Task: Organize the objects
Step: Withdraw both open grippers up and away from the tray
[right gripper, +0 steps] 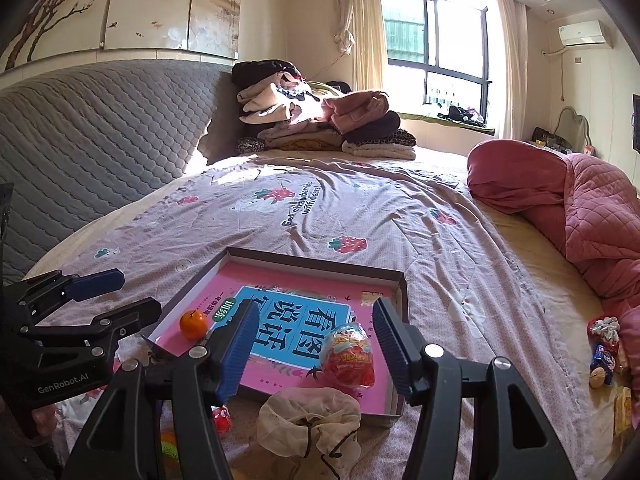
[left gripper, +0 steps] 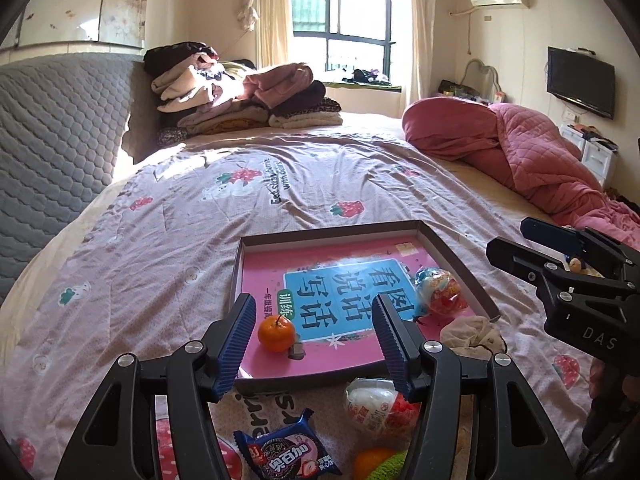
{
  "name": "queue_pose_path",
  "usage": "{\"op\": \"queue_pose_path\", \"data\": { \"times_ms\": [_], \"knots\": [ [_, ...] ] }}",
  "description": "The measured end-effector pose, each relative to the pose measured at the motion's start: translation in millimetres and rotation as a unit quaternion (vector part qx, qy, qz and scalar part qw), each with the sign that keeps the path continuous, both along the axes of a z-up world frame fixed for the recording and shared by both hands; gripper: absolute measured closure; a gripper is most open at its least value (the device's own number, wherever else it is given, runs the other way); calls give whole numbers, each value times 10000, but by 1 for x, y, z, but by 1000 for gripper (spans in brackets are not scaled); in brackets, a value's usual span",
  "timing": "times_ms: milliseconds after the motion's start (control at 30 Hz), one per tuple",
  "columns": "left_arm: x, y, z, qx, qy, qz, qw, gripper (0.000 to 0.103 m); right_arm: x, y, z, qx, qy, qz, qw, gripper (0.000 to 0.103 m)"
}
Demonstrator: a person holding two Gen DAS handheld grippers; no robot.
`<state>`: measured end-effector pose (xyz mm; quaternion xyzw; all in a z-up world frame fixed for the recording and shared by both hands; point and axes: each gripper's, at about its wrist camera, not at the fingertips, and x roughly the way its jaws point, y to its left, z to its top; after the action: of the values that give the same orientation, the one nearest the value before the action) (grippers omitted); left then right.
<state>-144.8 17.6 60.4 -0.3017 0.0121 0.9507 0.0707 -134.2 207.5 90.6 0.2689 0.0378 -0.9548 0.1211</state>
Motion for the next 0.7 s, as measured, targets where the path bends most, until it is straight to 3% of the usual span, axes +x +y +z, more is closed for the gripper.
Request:
{"op": "queue_pose_path", "data": {
  "times_ms": [267,700],
  "knots": [
    [19,-6,11,56,161,67,9998,38,16,1,4,-85,73,-43,9999,44],
    [56,-2,6,-203,374,203,9989,37,34,-11,9,28,264,17,9996,44]
  ]
}}
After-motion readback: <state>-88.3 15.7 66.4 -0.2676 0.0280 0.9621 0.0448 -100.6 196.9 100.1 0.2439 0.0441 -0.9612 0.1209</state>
